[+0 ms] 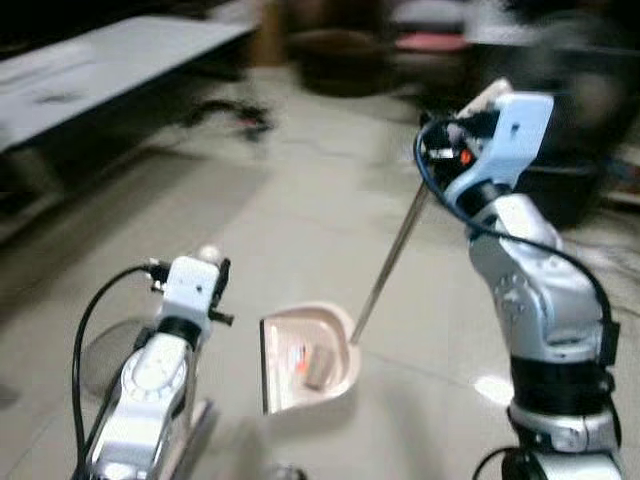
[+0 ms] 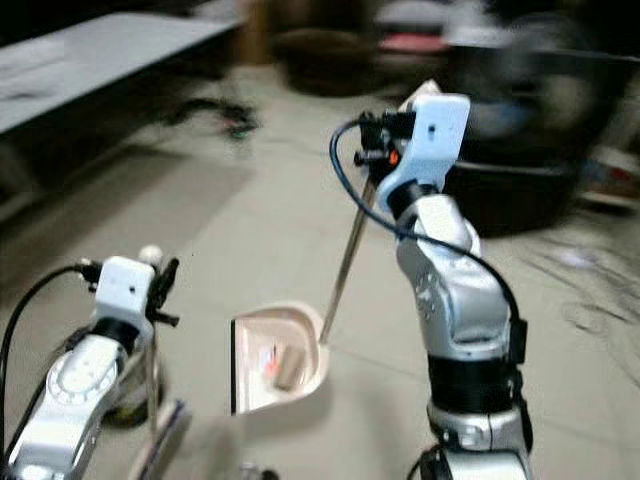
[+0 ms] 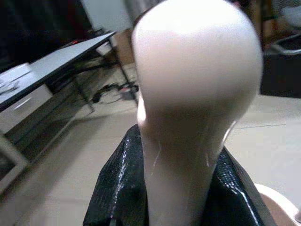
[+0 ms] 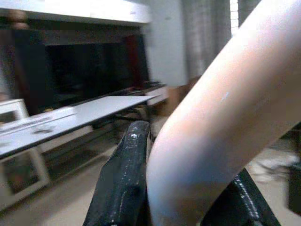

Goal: Sweep floor

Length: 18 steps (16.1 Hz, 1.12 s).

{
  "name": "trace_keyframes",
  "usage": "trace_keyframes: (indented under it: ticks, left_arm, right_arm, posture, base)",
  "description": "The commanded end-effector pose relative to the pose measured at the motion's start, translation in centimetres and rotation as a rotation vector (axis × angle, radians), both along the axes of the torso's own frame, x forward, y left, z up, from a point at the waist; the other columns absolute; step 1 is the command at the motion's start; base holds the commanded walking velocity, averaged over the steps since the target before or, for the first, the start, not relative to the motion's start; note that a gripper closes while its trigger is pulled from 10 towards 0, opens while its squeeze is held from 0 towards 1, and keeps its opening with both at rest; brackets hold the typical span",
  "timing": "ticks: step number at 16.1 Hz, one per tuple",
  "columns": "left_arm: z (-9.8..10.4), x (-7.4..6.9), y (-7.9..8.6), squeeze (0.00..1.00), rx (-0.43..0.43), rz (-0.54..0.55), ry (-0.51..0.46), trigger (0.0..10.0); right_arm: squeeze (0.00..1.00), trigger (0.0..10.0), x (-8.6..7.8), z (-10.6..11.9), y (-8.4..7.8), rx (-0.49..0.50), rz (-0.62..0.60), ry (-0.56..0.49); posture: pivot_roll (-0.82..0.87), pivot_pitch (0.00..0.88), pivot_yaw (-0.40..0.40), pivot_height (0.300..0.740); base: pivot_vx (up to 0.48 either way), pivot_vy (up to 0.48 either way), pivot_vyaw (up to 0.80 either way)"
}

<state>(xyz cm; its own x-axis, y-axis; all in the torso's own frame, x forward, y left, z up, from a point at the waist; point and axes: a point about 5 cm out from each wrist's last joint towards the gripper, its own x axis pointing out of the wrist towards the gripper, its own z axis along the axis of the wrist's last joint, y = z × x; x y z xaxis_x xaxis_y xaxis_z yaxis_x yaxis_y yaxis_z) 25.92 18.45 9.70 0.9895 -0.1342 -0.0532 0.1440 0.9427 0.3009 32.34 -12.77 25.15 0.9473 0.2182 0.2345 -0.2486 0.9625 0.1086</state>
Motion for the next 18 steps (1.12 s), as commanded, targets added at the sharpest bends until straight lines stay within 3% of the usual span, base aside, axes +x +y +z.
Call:
trace_keyframes:
  ticks: [1,14,18]
  left_arm:
    - [0.7,0.1,-0.2,0.00,0.030,-0.016,-0.036,10.0]
    - [0.4,-0.5,-0.4,0.00,0.032,-0.025,-0.021,10.0]
    - [0.4,-0.3,-0.5,0.00,0.032,-0.027,-0.027,10.0]
  right_arm:
    - [0.00,10.0,-0.2,1.8,0.6,0.031,0.044,-0.064]
    - [0.00,10.0,0.3,3.5,1.8,0.061,0.084,-0.100]
    - [0.00,10.0,0.4,3.2,1.2,0.038,0.024,-0.108]
  posture:
    - [-0.06,0.000,0.068,0.740]
    - [-0.05,0.000,0.054,0.740]
    - [-0.05,0.000,0.057,0.740]
  base:
    - [0.000,0.000,0.80]
    - [0.000,0.000,0.80]
    - [0.317,0.000,0.00]
